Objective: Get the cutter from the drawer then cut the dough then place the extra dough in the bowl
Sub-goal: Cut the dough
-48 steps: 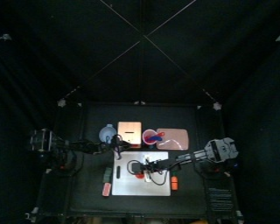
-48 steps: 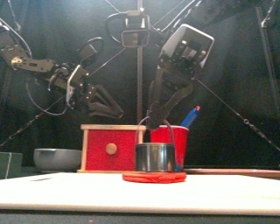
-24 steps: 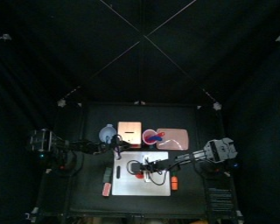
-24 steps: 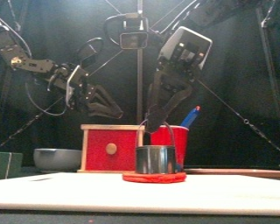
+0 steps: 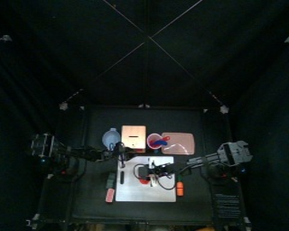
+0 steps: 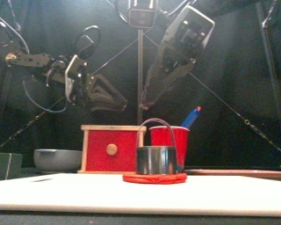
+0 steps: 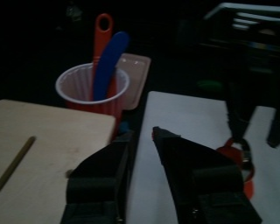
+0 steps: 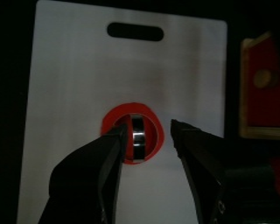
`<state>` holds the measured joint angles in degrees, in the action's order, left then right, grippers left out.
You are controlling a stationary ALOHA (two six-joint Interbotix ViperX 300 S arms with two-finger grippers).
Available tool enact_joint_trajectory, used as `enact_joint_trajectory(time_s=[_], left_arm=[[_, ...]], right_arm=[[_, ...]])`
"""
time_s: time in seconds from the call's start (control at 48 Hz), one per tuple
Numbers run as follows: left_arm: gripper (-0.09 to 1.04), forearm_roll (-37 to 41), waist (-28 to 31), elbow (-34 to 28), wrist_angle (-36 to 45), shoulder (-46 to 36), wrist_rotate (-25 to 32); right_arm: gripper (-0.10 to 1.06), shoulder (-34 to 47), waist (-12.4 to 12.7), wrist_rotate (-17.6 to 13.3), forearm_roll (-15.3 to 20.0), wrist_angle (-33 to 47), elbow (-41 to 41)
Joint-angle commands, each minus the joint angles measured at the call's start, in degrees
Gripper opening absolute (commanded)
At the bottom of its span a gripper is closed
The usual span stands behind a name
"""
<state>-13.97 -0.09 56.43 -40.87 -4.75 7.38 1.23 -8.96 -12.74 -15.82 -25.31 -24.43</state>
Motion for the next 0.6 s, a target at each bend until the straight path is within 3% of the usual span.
enact_joint_trajectory(time_s=[0.021,0.25,0.396,0.479,0.604], left_arm=[[0.78,-1.4,-4.0,-0.7,-4.7,0.2,0.1],[0.80,-4.6,-8.9,-0.8,-11.7,4.2,0.2],[0.80,-7.6,-11.8,-2.3,-16.6,9.1,0.1],[0.80,-9.1,-13.1,-3.5,-18.8,11.8,0.4],[0.81,-10.8,-15.6,-5.3,-20.4,15.0,0.4]], right_arm=[[0.81,-6.8,-0.8,-0.3,-1.8,6.6,-4.1],[0.81,-15.0,0.5,-0.1,-2.9,19.7,-17.3],[0.81,-18.2,3.5,0.0,-2.1,36.9,-28.6],[0.81,-18.0,5.3,0.2,-0.1,46.9,-34.0],[0.81,-14.1,5.5,1.8,4.7,60.6,-39.6]])
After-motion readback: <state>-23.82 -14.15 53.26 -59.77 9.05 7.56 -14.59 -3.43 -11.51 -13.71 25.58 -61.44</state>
